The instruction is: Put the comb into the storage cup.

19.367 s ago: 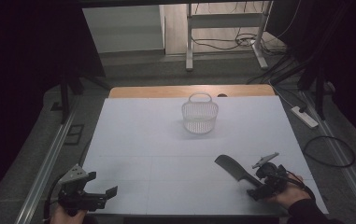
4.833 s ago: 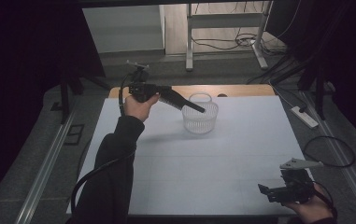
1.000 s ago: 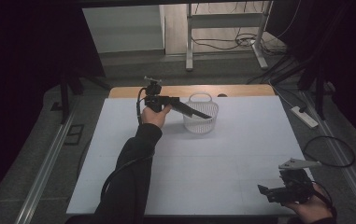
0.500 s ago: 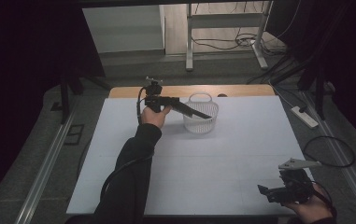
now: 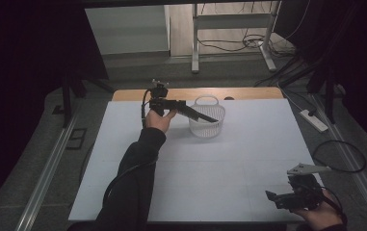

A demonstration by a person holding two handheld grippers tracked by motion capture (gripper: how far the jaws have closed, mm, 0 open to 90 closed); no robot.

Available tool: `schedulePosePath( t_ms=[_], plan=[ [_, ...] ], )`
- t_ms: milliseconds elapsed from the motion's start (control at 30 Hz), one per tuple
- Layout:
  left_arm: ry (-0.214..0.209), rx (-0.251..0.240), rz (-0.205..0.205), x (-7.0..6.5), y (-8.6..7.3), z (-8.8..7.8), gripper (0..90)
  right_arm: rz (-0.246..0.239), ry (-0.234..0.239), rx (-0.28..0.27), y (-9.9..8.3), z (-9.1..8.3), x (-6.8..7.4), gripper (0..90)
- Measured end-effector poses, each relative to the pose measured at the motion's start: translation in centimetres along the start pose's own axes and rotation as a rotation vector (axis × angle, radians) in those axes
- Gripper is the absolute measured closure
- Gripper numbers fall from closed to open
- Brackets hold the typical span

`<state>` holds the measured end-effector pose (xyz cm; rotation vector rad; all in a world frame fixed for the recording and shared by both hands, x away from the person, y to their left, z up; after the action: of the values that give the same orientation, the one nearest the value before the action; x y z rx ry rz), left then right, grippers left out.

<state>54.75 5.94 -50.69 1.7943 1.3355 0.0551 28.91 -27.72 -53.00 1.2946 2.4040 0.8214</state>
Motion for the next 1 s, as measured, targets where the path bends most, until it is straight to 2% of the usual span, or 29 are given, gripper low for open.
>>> schedulePosePath(
  t_ms=[567,733,800,1000],
  plan=[
    [0.039,0.006,0.057,0.12,0.04,-0.18,26.7,0.001,0.003,0.001,-0.01,-0.01,-0.01,3.3],
    [0.054,0.005,0.088,0.19,0.18,-0.48,20.6,0.001,0.004,0.002,-0.01,0.0,0.0,3.3],
    [0.068,0.006,0.112,0.25,0.23,-0.68,18.6,0.001,0.004,0.002,-0.01,0.0,0.01,3.4],
    [0.072,0.007,0.145,0.0,0.31,-0.95,12.5,0.001,0.004,0.002,-0.01,0.0,0.01,3.4]
  ],
)
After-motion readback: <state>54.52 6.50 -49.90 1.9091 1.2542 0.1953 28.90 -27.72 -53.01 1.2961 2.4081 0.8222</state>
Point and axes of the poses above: each handheld gripper's, and its own axes: z roughly forward along the jaws, y roughly out of its top, x roughly to its left, the point moved 10 cm from there along z, roughly forward along the jaws, and after that the axes turned 1 degree about -z, right-handed, at the moved point
